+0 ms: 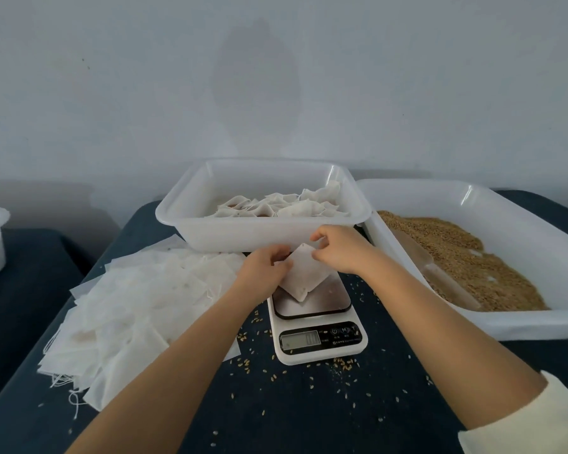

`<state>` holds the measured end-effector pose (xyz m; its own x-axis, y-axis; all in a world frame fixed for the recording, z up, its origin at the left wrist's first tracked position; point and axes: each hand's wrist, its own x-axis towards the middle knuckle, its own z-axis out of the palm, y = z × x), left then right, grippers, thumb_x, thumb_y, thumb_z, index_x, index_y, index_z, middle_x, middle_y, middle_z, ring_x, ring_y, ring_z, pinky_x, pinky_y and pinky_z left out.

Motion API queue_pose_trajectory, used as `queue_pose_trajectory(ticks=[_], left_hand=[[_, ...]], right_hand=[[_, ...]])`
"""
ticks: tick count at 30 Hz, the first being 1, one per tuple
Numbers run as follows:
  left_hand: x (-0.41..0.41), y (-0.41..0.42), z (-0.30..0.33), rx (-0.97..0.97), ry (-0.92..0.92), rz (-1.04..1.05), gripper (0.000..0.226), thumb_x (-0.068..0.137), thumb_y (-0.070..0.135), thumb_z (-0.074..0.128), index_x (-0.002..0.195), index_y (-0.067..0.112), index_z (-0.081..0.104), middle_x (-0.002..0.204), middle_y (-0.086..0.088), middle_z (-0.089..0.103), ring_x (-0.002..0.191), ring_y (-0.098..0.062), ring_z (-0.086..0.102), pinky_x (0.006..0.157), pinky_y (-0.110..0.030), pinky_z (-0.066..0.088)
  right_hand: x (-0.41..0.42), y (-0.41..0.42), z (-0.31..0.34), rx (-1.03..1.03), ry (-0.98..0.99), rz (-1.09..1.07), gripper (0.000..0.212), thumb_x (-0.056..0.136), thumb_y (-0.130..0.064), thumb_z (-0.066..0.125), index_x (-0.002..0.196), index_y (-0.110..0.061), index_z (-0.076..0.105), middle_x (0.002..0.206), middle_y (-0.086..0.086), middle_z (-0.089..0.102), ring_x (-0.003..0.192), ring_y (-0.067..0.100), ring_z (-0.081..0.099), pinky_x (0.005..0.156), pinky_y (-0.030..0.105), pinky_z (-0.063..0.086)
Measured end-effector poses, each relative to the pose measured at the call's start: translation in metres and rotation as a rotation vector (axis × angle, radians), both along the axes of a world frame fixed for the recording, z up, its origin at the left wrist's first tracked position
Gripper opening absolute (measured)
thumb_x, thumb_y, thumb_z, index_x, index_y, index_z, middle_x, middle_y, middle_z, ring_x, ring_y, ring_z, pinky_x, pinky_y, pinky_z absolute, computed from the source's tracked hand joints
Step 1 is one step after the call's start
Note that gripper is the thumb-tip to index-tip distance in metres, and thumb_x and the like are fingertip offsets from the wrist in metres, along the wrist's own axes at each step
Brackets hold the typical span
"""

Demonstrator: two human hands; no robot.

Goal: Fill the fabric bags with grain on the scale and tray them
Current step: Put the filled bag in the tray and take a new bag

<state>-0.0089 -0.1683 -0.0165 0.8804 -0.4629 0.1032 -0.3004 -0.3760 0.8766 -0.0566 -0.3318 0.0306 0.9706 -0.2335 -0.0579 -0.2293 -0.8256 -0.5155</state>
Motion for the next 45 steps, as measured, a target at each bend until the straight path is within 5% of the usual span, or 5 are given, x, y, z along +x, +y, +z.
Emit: queue_pose_trajectory(ticks=[6,11,16,23,45], left_hand=[[-0.023,0.024,-0.004,-0.320,-0.079,0.189,0.019,0.088,0.017,0.061,0.100,0.032,0.059,0.099,0.023,0.061,0.089,0.018,0.054,0.070,0.004,0.037],[-0.032,0.043,-0.028,-0.350,0.068,0.382,0.015,0.091,0.030,0.056,0.079,0.025,0.063,0.078,0.008,0.065,0.079,-0.009,0.060,0.077,-0.025,0.048],[-0.032,0.043,-0.043,-0.276,0.049,0.380,0.042,0.095,0.038,0.044,0.060,0.017,0.053,0.053,0.010,0.052,0.051,0.000,0.044,0.055,-0.015,0.037],[-0.033,0.044,-0.051,-0.279,0.015,0.333,0.012,0.092,0.026,0.053,0.082,0.026,0.060,0.059,0.018,0.057,0.056,0.004,0.051,0.060,-0.012,0.040],[-0.038,0.043,-0.048,-0.238,0.031,0.314,0.014,0.090,0.029,0.057,0.077,0.030,0.063,0.061,0.021,0.059,0.058,0.006,0.052,0.061,-0.015,0.039]], right_hand=[[-0.037,-0.002,-0.022,0.249,-0.415,-0.119,0.007,0.091,-0.022,0.061,0.092,-0.029,0.063,0.089,-0.018,0.063,0.080,-0.007,0.057,0.073,0.008,0.042],[-0.060,-0.004,-0.056,0.368,-0.557,-0.280,0.026,0.093,-0.032,0.058,0.076,-0.013,0.063,0.072,0.001,0.063,0.068,0.006,0.056,0.059,0.010,0.040],[-0.066,-0.006,-0.079,0.487,-0.558,-0.360,0.032,0.094,-0.034,0.056,0.072,-0.011,0.059,0.071,0.006,0.061,0.065,0.011,0.055,0.062,0.020,0.042],[-0.063,-0.012,-0.088,0.585,-0.513,-0.382,0.012,0.092,-0.022,0.060,0.081,-0.026,0.064,0.081,-0.010,0.065,0.071,-0.007,0.057,0.064,0.011,0.039],[-0.040,-0.012,-0.064,0.372,-0.386,-0.206,0.013,0.090,-0.037,0.061,0.099,-0.029,0.067,0.092,-0.020,0.055,0.082,-0.005,0.054,0.067,0.009,0.038]])
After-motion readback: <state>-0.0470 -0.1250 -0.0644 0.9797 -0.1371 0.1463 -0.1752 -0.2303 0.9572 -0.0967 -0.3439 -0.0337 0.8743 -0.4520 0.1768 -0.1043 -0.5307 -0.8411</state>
